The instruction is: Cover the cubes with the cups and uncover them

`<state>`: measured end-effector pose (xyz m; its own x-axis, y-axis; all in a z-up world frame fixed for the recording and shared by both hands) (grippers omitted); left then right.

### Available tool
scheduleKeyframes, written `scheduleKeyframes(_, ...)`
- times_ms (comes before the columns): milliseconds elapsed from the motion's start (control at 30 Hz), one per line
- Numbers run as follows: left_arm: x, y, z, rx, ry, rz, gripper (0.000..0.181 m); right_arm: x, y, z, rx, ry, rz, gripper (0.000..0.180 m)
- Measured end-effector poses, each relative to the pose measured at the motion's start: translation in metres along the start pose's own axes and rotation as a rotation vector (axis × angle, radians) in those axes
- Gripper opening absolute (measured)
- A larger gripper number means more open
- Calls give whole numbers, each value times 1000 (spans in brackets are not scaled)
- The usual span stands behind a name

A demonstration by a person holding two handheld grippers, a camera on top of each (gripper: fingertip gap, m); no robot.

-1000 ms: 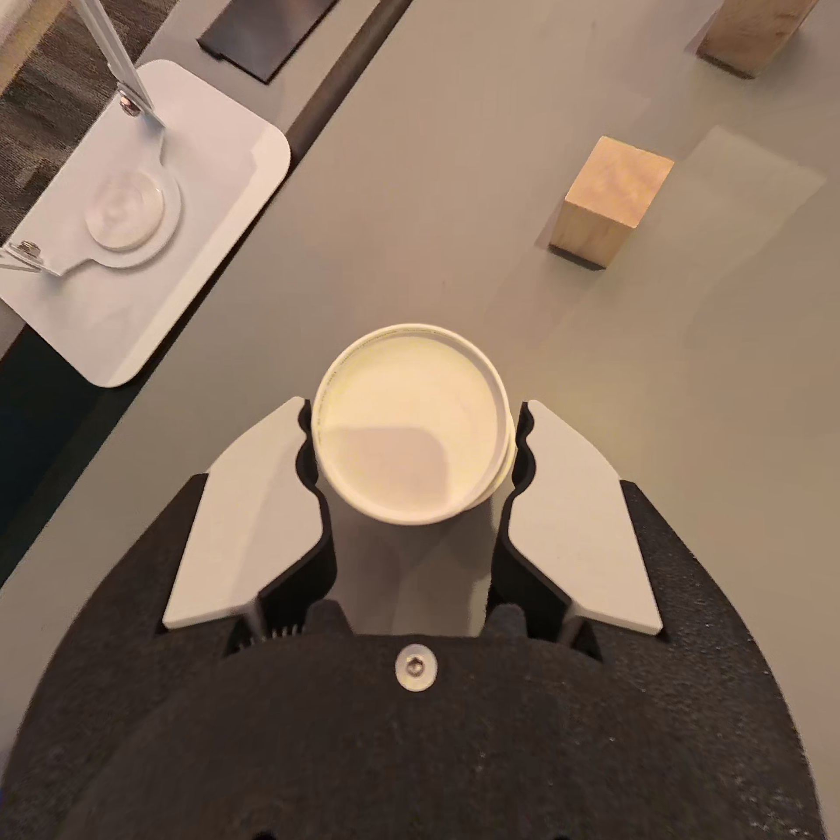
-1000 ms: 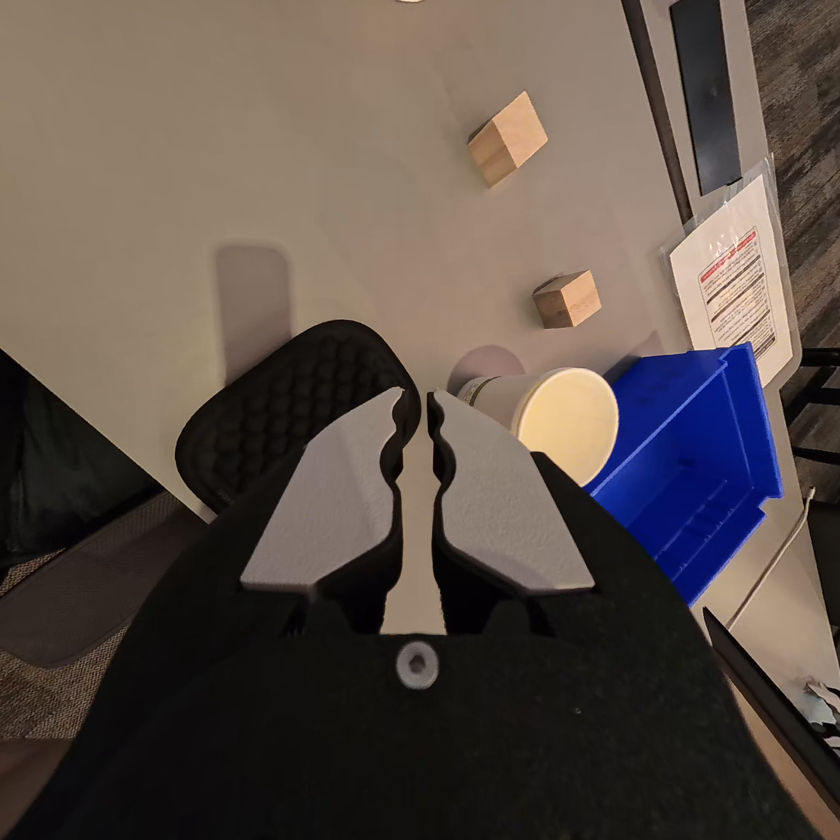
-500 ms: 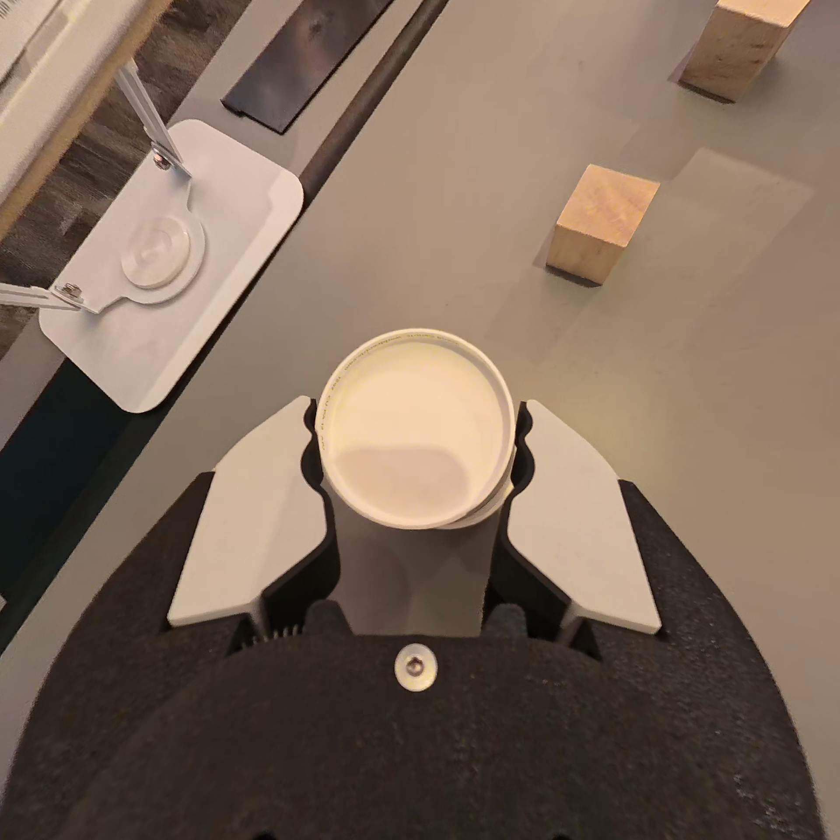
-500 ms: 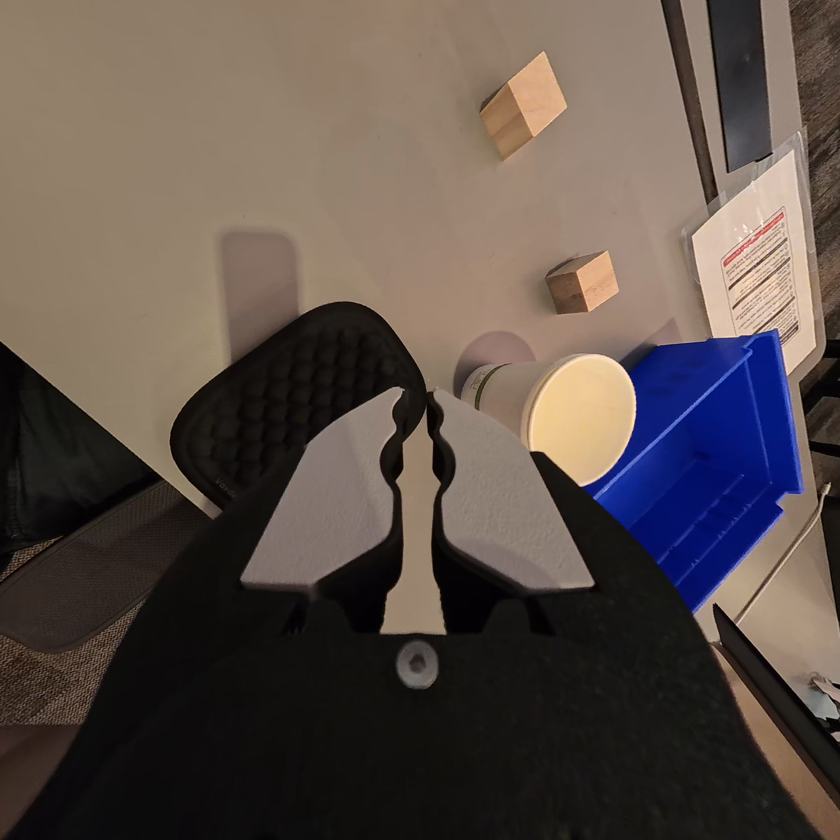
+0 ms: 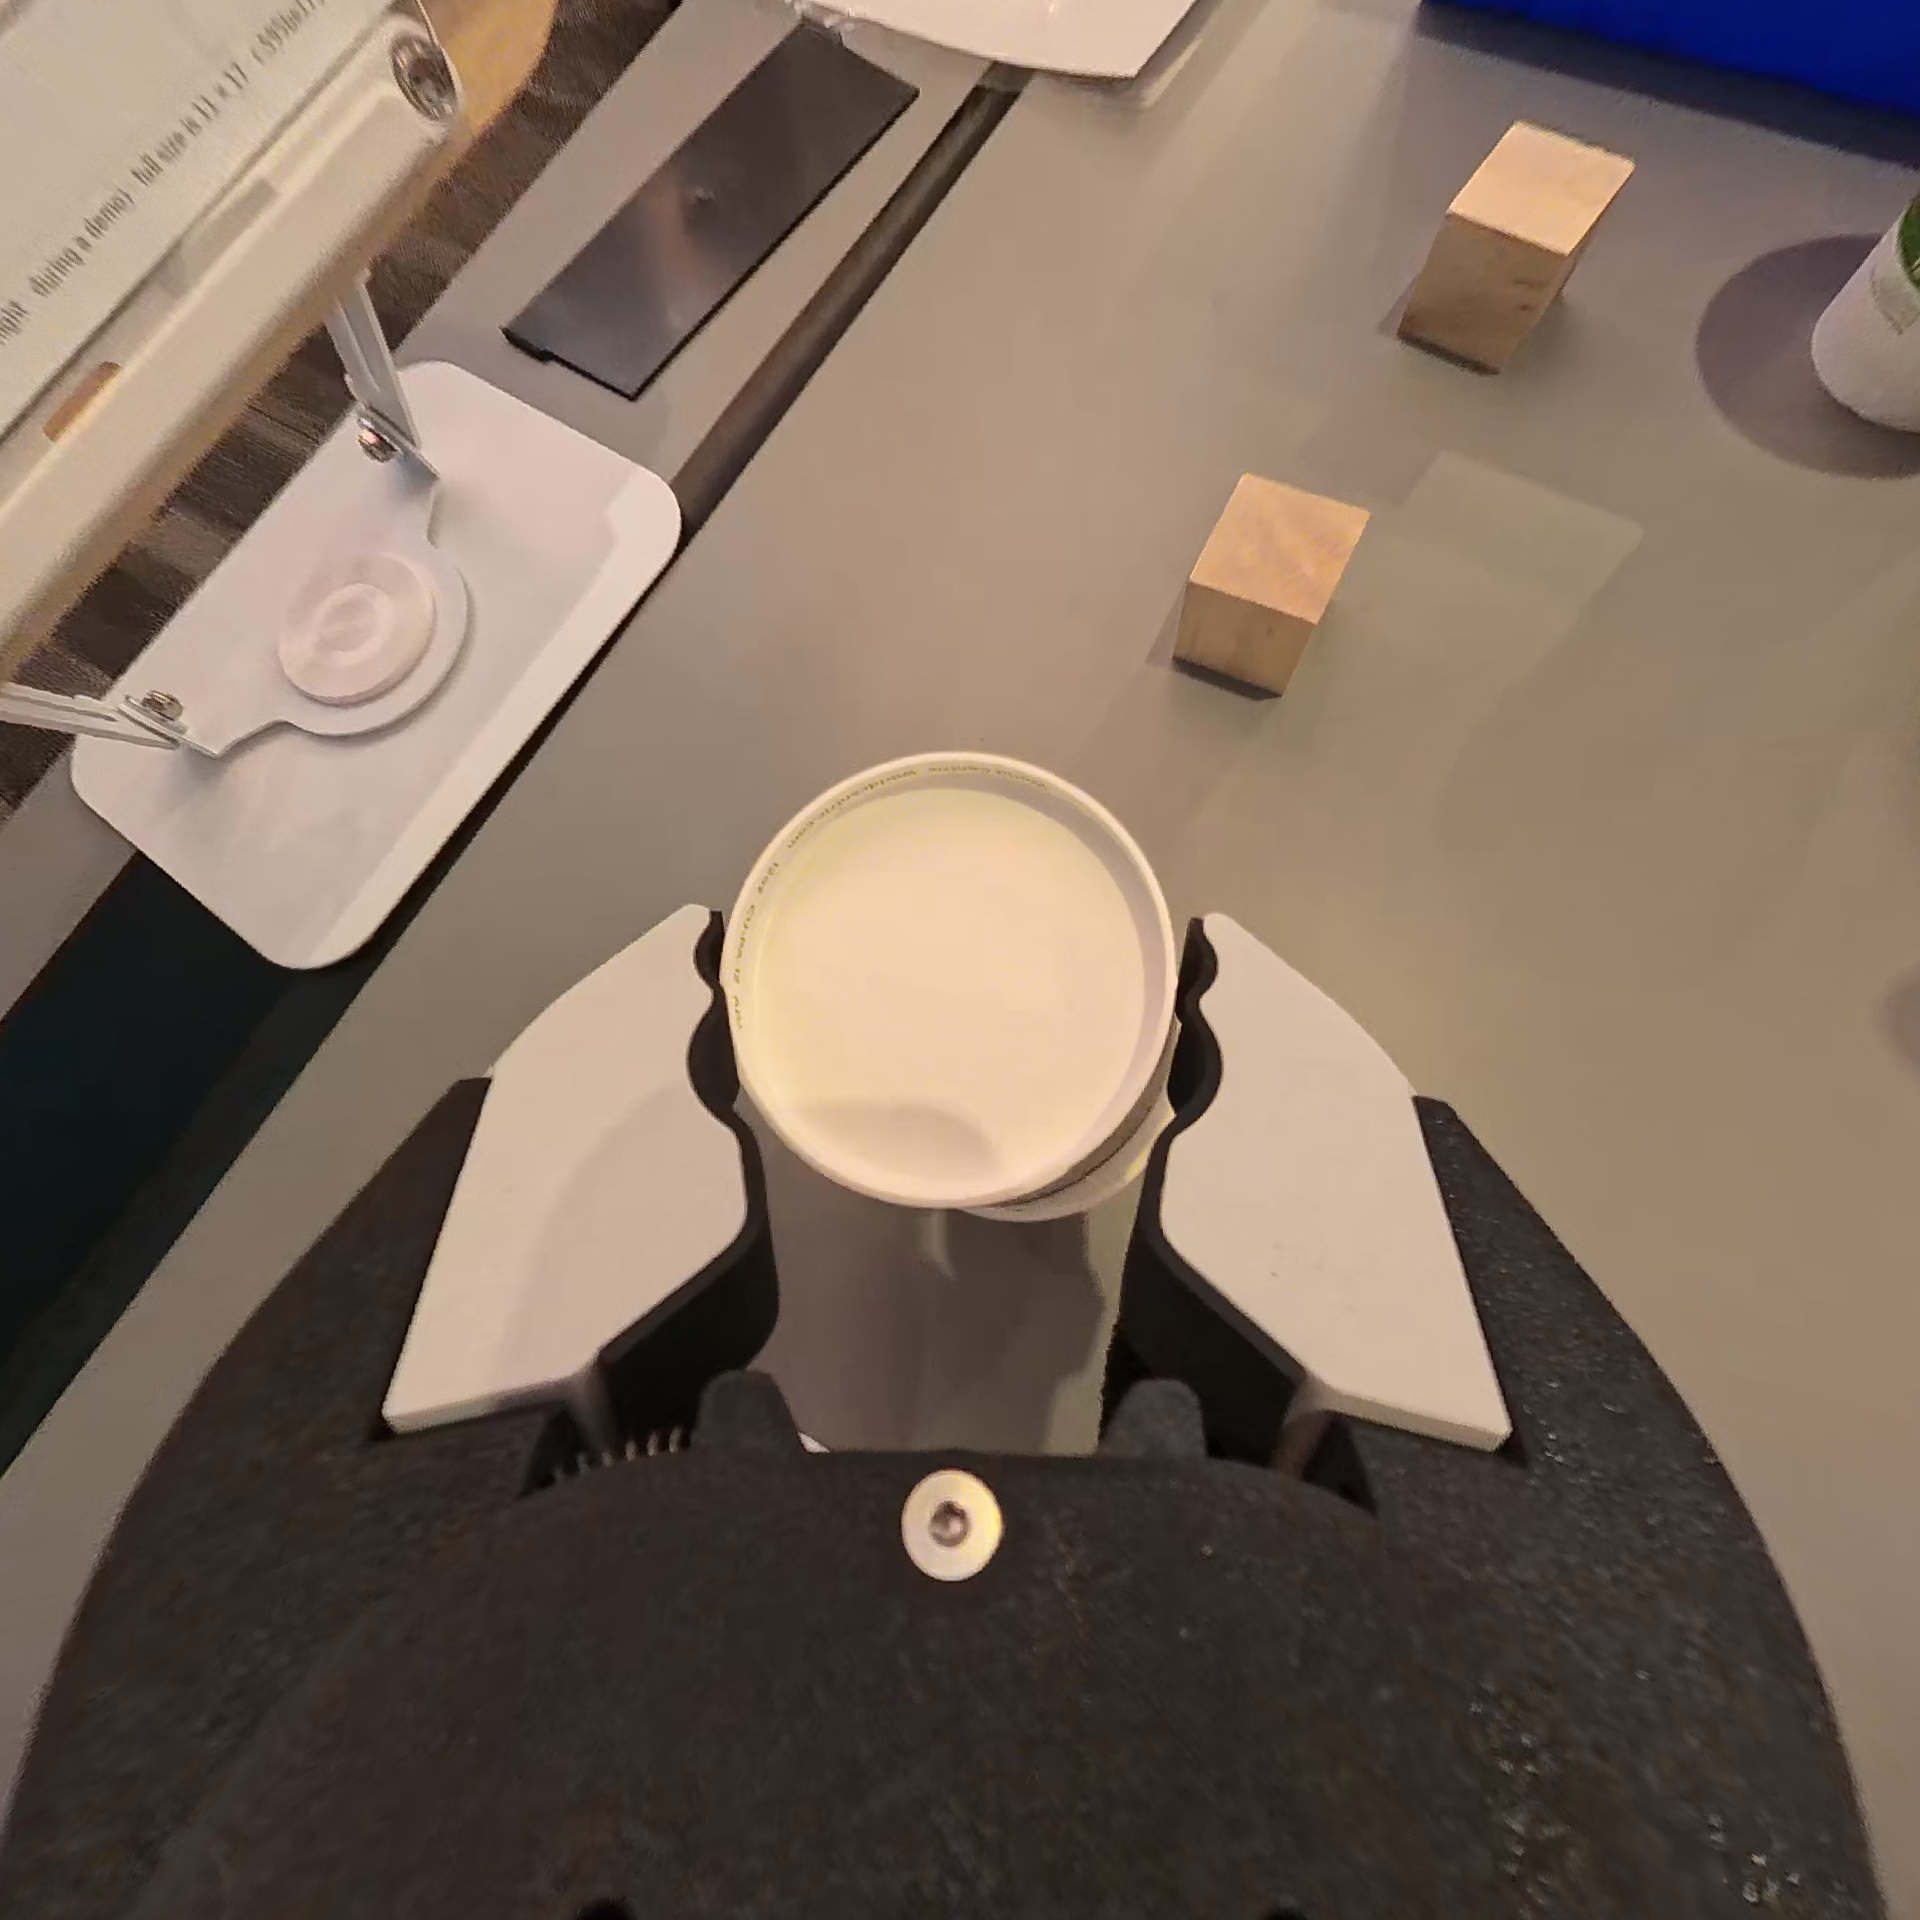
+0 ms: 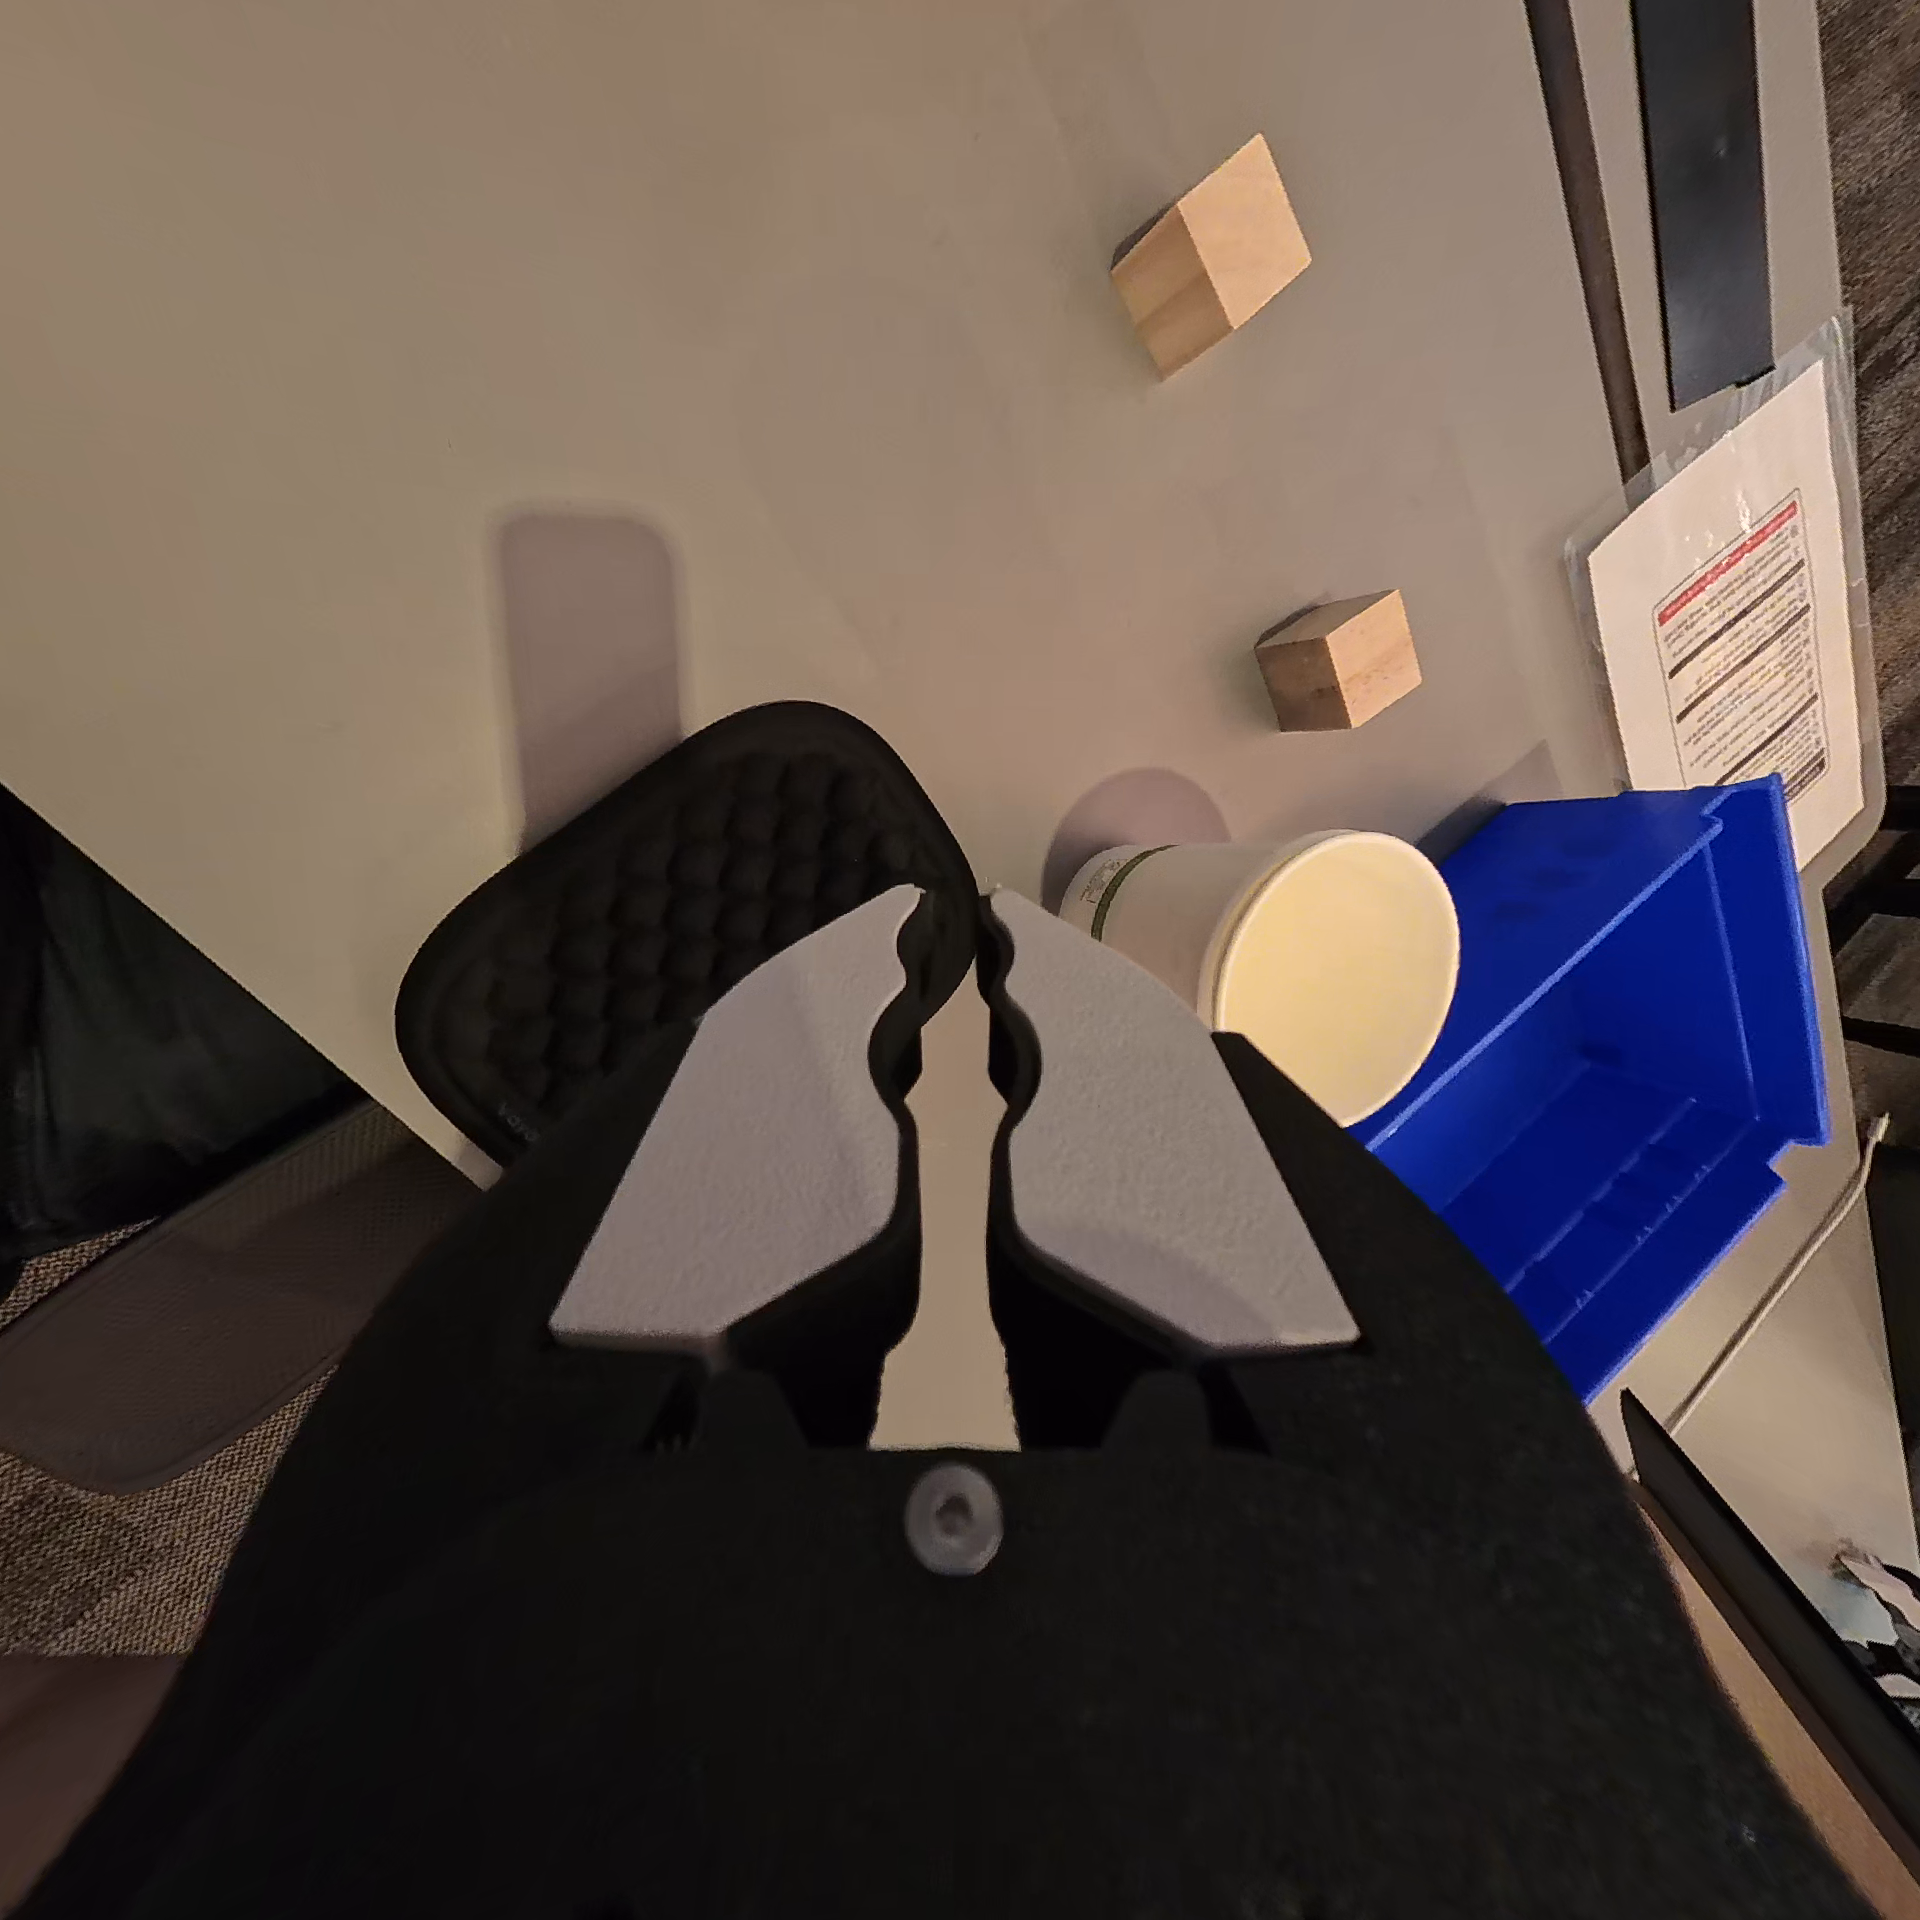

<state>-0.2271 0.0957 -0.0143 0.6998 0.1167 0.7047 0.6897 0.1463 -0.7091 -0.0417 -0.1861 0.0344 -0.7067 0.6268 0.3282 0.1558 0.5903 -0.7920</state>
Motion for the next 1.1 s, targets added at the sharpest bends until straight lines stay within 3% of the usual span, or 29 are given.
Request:
scheduleKeyframes(533, -27, 20, -7, 42, 74, 279, 86, -4, 5, 6, 21, -22, 15, 7)
scheduleKeyframes(800, -22, 17, -3, 80, 98, 253, 85, -6, 6, 9, 26, -31, 21, 7)
scheduleKeyframes(1100, -2, -16, -7, 21, 68, 71, 85, -2, 8, 8, 10, -29, 10, 6)
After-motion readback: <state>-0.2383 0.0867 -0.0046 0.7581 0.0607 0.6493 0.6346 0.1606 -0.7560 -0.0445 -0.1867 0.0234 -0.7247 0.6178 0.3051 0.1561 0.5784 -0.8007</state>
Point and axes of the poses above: each gripper's, where its closed fingertips meet, y out along the fingers, x out of its top, z = x × y across the jaws, the point moved 5 cm from there along -y, back along the fingers, and after that the axes turned 10 degrees about -x, right-handed, at the moved point
